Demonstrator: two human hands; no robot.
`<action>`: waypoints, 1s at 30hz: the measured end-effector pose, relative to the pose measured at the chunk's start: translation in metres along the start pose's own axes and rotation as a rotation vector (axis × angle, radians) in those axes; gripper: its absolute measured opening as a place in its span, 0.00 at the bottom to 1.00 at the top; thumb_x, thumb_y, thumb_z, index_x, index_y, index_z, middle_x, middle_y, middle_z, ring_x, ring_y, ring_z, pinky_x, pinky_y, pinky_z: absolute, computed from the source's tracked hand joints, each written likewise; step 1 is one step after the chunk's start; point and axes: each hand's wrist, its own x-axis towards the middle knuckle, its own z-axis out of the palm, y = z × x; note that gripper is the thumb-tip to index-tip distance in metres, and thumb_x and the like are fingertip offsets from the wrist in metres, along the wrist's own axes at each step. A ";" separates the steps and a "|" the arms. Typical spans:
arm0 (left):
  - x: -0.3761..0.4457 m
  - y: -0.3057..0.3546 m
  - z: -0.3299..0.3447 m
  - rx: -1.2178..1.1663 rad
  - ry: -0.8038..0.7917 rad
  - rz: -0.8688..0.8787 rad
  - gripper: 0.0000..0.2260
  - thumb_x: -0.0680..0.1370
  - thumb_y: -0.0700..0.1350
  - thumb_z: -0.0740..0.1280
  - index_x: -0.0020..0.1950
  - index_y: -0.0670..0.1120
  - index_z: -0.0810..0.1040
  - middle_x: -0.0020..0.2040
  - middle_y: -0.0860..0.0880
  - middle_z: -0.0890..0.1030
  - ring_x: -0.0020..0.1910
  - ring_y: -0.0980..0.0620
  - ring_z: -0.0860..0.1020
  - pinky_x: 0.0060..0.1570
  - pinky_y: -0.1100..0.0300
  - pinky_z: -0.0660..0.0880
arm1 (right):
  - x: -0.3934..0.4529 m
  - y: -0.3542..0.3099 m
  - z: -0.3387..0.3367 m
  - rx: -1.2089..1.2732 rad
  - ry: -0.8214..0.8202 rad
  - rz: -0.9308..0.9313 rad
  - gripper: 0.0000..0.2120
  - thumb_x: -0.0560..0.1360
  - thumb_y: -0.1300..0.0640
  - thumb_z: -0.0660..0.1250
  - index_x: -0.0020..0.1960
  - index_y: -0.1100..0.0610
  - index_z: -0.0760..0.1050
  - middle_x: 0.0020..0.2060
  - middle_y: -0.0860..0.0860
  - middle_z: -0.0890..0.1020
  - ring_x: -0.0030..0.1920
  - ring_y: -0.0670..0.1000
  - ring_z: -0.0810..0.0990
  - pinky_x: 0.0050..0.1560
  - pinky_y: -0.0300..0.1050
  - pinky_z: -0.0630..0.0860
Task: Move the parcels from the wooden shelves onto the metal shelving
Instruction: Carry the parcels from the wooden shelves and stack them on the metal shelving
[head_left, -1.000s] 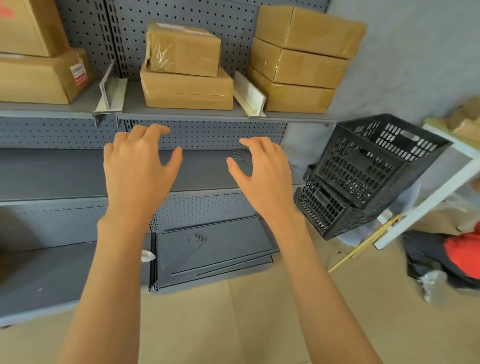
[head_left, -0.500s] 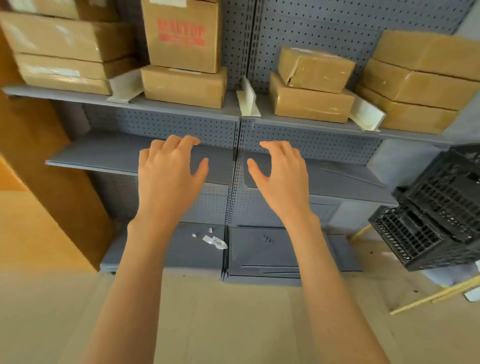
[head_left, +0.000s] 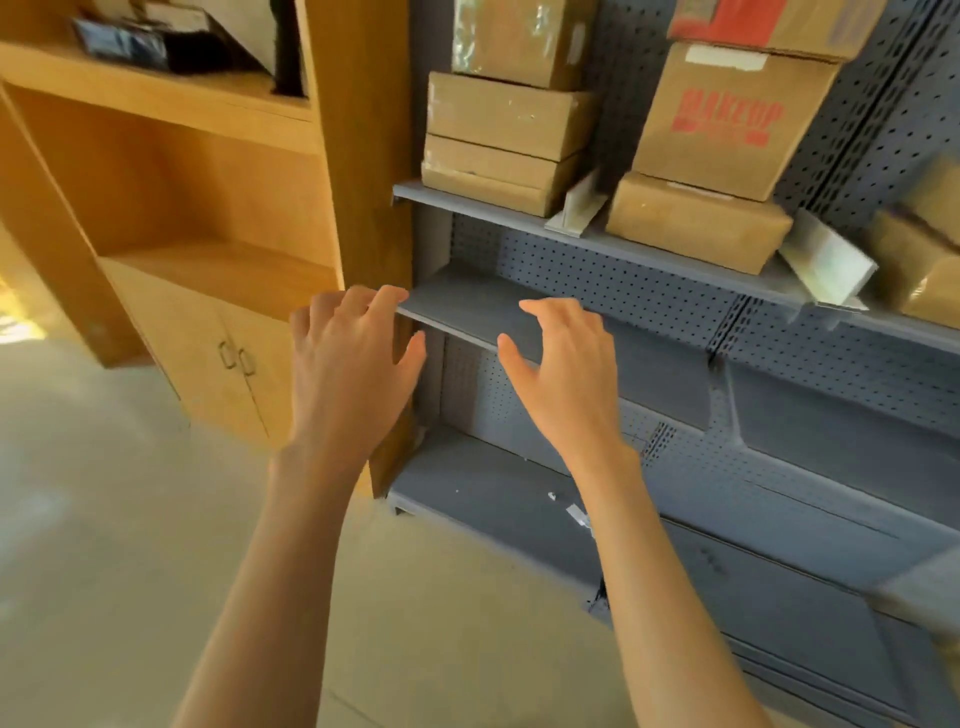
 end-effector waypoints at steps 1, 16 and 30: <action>0.006 -0.015 -0.002 0.016 0.001 -0.027 0.17 0.78 0.51 0.65 0.64 0.46 0.76 0.61 0.44 0.78 0.62 0.38 0.72 0.62 0.44 0.66 | 0.009 -0.013 0.011 0.009 -0.016 -0.024 0.19 0.78 0.50 0.64 0.65 0.57 0.74 0.60 0.54 0.77 0.60 0.56 0.73 0.60 0.48 0.66; 0.142 -0.241 -0.015 0.237 0.088 -0.207 0.18 0.77 0.51 0.67 0.63 0.45 0.76 0.62 0.43 0.78 0.63 0.39 0.72 0.62 0.43 0.66 | 0.177 -0.202 0.195 0.179 -0.138 -0.285 0.20 0.79 0.47 0.61 0.66 0.55 0.72 0.60 0.53 0.76 0.60 0.54 0.72 0.57 0.47 0.67; 0.249 -0.440 0.003 0.224 0.073 -0.239 0.18 0.78 0.53 0.65 0.65 0.47 0.75 0.64 0.45 0.76 0.64 0.41 0.71 0.64 0.45 0.65 | 0.282 -0.333 0.329 0.145 -0.132 -0.299 0.19 0.79 0.48 0.61 0.67 0.54 0.71 0.61 0.52 0.74 0.62 0.54 0.71 0.61 0.49 0.66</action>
